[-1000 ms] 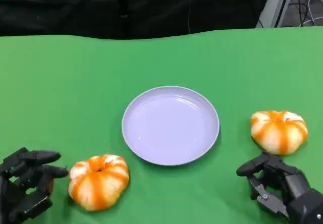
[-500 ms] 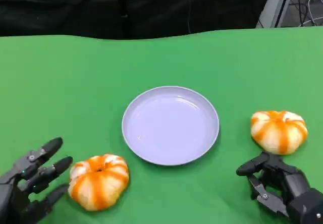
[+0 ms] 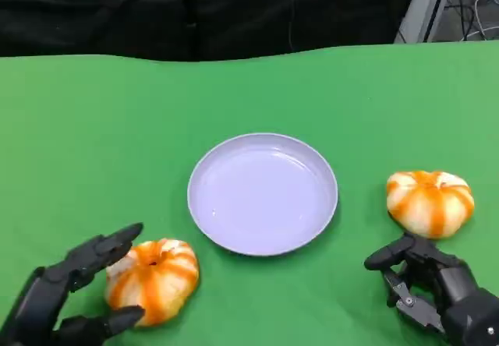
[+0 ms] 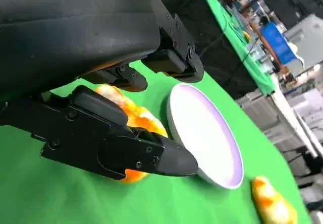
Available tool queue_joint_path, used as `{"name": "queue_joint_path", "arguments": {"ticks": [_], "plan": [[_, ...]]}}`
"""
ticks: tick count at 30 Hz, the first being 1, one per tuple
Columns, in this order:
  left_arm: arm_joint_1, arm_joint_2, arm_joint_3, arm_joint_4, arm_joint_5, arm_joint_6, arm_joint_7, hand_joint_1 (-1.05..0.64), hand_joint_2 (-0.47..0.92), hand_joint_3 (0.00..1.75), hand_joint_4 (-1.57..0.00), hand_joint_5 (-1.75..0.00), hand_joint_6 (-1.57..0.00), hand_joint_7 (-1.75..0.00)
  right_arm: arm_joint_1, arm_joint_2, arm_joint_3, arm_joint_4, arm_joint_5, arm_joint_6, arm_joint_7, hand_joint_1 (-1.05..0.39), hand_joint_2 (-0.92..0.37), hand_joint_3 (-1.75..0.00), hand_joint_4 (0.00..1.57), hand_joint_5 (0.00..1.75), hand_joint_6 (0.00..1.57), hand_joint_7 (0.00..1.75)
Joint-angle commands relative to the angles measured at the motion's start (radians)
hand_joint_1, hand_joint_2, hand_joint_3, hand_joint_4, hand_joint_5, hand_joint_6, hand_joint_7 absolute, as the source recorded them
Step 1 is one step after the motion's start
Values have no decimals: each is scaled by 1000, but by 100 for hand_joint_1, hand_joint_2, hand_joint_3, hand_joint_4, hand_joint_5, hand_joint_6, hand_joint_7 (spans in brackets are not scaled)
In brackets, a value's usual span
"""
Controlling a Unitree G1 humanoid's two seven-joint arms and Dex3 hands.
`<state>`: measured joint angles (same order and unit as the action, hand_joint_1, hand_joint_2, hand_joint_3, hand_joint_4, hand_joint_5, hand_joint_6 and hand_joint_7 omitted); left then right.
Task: Grasp the bread from the table and place it into the plate.
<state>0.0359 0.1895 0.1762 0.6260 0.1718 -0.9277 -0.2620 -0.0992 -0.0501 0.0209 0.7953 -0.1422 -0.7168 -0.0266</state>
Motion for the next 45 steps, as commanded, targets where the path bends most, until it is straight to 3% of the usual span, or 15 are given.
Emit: {"name": "queue_joint_path", "arguments": {"ticks": [1,20,38,41,45], "plan": [[15,39,-27,-18,27,6,59,-77,92,19,-50,0,-48,0,10,-19,-1,8,-4,21,-6,-31,-92,-44,68,175,72,127],[42,127,-136,-98,151,86,165,-85,92,25,-41,0,-43,0,8,-14,0,9,-3,22,-9,-32,-92,-43,69,175,72,126],[22,148,-255,-268,346,394,252,-91,92,29,-38,-1,-43,0,11,-17,0,7,-5,16,-12,-32,-92,-43,69,175,72,127],[22,141,-277,-303,358,480,243,-87,92,27,-39,-1,-44,-1,15,-16,1,2,-6,16,-13,-32,-92,-43,69,175,72,127],[30,125,-300,-347,373,589,257,-68,92,17,-43,-1,-46,-1,18,-12,-1,-4,3,19,-7,-32,-92,-43,69,175,72,127]]}}
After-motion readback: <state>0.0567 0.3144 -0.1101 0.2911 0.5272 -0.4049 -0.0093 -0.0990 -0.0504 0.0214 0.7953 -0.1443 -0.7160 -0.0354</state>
